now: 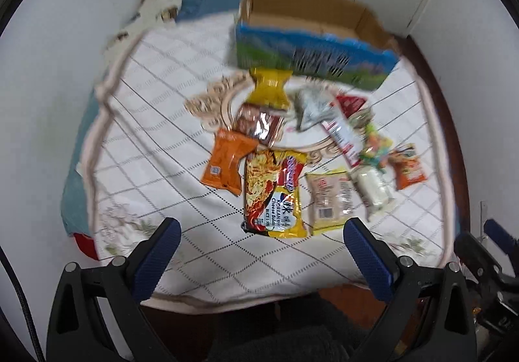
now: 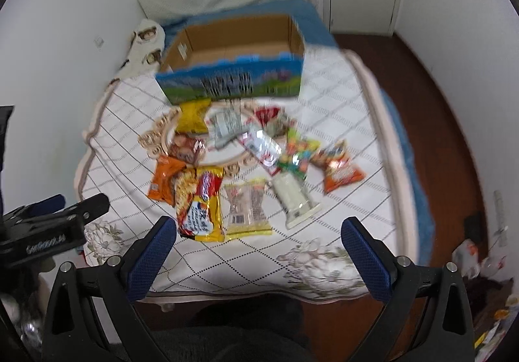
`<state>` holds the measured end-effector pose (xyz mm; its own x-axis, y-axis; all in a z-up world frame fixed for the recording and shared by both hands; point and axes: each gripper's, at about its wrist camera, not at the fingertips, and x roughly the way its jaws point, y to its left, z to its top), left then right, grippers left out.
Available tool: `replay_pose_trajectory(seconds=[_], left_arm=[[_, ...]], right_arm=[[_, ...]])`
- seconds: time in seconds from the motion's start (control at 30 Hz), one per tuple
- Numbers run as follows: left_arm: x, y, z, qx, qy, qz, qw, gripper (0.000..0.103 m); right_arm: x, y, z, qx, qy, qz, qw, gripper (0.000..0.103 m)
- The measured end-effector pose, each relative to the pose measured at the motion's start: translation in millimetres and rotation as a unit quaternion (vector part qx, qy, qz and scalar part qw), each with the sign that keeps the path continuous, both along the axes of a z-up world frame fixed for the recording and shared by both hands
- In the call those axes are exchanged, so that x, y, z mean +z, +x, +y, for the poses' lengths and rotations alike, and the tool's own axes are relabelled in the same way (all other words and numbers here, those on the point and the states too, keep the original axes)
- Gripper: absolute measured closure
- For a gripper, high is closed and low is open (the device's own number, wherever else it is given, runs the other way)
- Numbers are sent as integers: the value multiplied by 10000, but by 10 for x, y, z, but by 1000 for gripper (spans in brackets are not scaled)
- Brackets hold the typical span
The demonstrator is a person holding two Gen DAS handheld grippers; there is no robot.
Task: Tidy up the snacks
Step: 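Lower left tool onto yellow noodle pack while right tool grasps clear bread bag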
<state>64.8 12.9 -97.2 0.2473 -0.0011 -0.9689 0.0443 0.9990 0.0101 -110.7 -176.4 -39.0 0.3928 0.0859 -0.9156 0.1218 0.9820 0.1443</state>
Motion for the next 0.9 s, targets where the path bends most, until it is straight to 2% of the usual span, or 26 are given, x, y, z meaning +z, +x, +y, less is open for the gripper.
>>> replay_pose_trajectory(seconds=[0.13, 0.3, 0.4, 0.43, 0.47, 0.5, 0.6, 0.7, 0.83, 0.9], left_arm=[[-776, 316, -73, -105, 10, 711, 9974, 0], [-1623, 594, -177, -177, 12, 1391, 9901, 0], [-2086, 743, -249, -183, 1, 1734, 9847, 1], [-2185, 768, -264, -183, -27, 1791, 9836, 2], [-2310, 796, -287, -208, -31, 1820, 9831, 14], [-2361, 802, -289, -194, 50, 1819, 9831, 23], [-2374, 767, -236, -87, -73, 1657, 9861, 24], [-2284, 620, -142, -175, 77, 1510, 9883, 30], [-2263, 479, 50, -51, 37, 1559, 9878, 29], [-2360, 480, 78, -62, -37, 1652, 9862, 19]], right_arm=[[-690, 213, -80, -109, 318, 437, 9985, 12], [-1367, 390, -104, -128, 464, 889, 9949, 12], [-1638, 463, -44, -69, 435, 1042, 9936, 12], [-1723, 492, -16, -23, 404, 1106, 9930, 12], [-1780, 520, 7, -10, 361, 1169, 9925, 12], [-1838, 548, 31, 16, 338, 1237, 9917, 12], [-2000, 625, 102, 96, 311, 1394, 9897, 12], [-2083, 678, 167, 162, 286, 1497, 9882, 12], [-2297, 820, 263, 256, 288, 1677, 9851, 12], [-2407, 888, 299, 276, 267, 1761, 9836, 12]])
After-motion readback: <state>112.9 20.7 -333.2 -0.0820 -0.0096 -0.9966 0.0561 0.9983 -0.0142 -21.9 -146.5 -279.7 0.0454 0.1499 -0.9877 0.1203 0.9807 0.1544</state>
